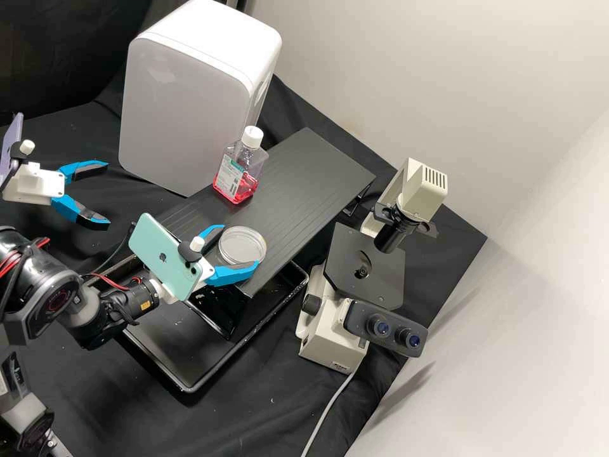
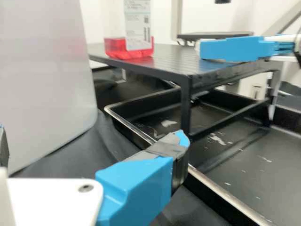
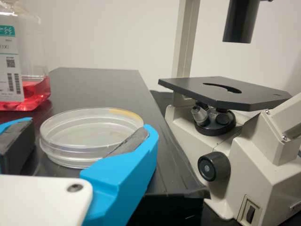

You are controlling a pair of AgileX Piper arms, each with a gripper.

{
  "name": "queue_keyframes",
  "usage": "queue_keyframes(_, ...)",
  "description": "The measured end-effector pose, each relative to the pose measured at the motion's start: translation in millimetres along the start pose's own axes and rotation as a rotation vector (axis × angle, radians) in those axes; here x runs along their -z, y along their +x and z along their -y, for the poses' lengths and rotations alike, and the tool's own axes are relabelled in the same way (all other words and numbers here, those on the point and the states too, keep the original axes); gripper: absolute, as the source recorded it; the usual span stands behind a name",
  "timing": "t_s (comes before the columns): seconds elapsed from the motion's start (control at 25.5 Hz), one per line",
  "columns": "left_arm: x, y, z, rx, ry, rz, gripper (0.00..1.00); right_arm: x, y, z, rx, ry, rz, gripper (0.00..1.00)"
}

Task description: Place the lid on the petri dish

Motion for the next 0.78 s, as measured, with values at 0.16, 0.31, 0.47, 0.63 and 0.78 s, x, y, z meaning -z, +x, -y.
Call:
queue_keyframes(0.16, -1.7, -4.4, -8.5, -0.052, 0.005, -0.073, 1.00, 3.8, -7.4, -5.2, -0.043, 0.010, 0.026, 1.00)
queue_keyframes(0.31, -2.0, -12.2, -14.8, -0.079, -0.004, -0.081, 1.00, 7.2, -11.9, -10.8, -0.070, 0.021, 0.023, 1.00)
queue_keyframes(0.47, -2.2, -16.5, -16.2, -0.085, -0.006, -0.081, 1.00, 7.4, -13.4, -11.7, -0.072, 0.022, 0.021, 1.00)
queue_keyframes(0.63, -2.6, -17.2, -16.2, -0.084, -0.006, -0.079, 1.00, 6.4, -17.5, -13.1, -0.072, 0.028, 0.021, 1.00)
queue_keyframes(0.78, -2.6, -17.3, -16.5, -0.086, -0.006, -0.080, 1.00, 6.7, -18.4, -16.4, -0.084, 0.033, 0.015, 1.00)
